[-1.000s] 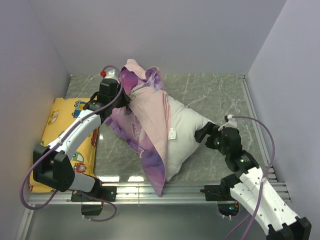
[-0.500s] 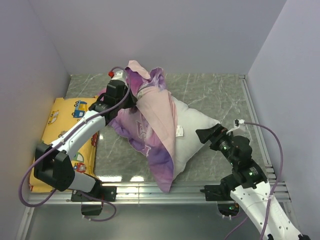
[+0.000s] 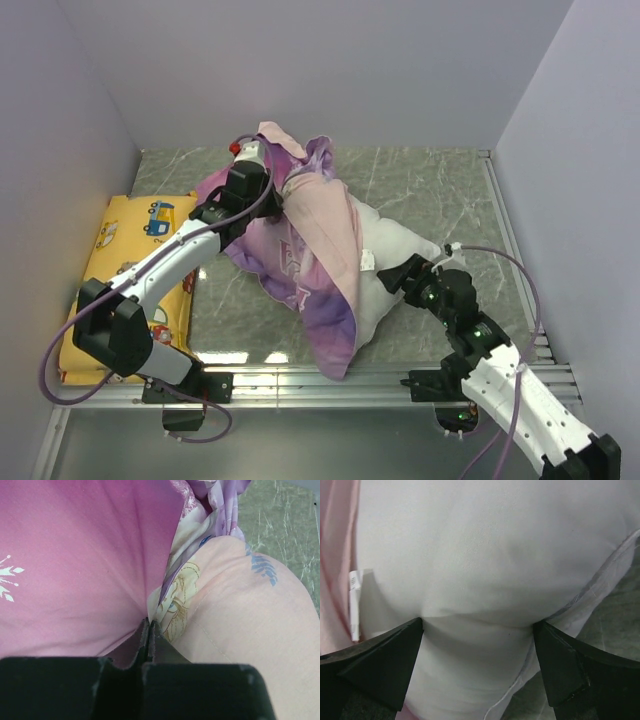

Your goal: Remove the pillowcase from the pillow

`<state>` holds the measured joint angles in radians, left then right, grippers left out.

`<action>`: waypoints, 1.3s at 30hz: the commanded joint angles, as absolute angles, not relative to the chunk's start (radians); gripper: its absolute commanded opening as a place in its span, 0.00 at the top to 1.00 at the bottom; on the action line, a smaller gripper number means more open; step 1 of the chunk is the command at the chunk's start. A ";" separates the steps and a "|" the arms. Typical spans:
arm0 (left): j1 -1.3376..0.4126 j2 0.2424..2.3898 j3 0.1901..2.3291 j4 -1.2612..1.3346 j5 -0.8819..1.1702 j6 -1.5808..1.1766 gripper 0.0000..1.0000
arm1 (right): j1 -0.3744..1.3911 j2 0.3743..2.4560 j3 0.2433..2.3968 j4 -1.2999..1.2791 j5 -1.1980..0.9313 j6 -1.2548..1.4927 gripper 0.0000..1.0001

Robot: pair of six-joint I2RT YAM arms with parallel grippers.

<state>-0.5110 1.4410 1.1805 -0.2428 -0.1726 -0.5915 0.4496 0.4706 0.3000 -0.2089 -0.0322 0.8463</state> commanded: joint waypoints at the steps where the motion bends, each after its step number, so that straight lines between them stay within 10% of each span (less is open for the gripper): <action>1: -0.543 1.453 1.252 -0.255 -0.135 -0.594 1.00 | 0.450 0.584 0.336 -0.116 0.061 0.806 0.13; 5: -0.543 1.460 1.327 -0.317 -0.155 -0.552 0.99 | 0.315 0.718 0.519 -0.219 0.109 0.681 1.00; 19: -0.311 1.454 1.368 -0.402 -0.121 -0.520 0.99 | -0.094 0.782 0.709 -0.370 -0.087 0.529 1.00; 25: -0.517 1.405 1.299 -0.324 -0.169 -0.523 0.37 | -0.094 0.805 0.692 -0.353 -0.104 0.522 1.00; 39: -0.985 1.308 1.006 -0.164 -0.376 -0.758 0.20 | -0.094 0.812 0.710 -0.351 -0.136 0.514 1.00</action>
